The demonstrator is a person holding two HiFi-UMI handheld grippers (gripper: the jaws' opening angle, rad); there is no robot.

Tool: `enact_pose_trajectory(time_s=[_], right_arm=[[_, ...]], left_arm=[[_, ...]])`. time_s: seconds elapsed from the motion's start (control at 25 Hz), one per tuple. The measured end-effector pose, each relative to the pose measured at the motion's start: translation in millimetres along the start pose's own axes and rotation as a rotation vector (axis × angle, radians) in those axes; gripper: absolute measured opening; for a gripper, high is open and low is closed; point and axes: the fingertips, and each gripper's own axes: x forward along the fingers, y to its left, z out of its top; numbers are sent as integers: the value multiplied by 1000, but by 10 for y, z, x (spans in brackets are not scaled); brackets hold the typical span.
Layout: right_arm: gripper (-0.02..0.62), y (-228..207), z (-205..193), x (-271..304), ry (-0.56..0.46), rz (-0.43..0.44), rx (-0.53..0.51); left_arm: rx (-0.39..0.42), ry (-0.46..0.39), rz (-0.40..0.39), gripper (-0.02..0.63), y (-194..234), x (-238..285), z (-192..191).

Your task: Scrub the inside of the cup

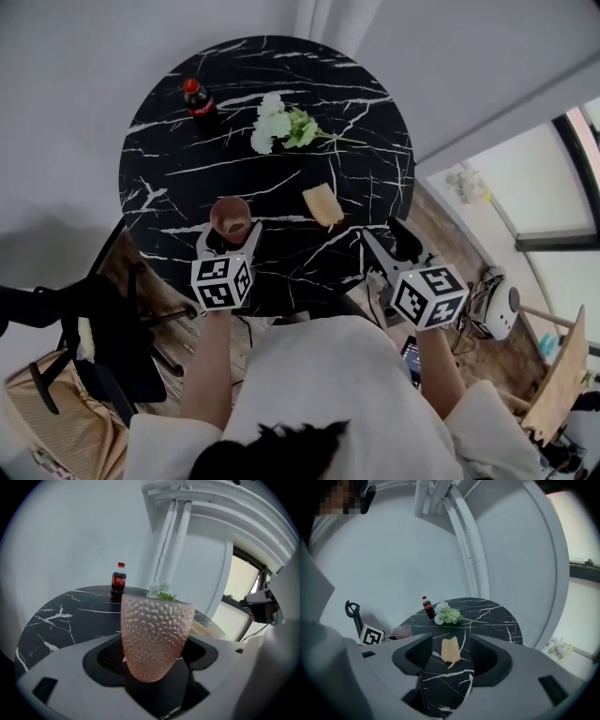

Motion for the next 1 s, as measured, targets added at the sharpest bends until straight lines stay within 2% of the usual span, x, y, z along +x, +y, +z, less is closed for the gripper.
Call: enact_pose_trajectory(time_s=[0.6, 0.8, 1.0], right_arm=[[244, 200, -45, 8, -5, 34, 13], [244, 296, -58, -6, -15, 63, 25], [245, 380, -30, -47, -51, 102, 59]], left_arm=[[14, 62, -14, 356, -3, -47, -260], [18, 121, -21, 357, -22, -9, -345], [21, 119, -11, 357, -7, -13, -345]])
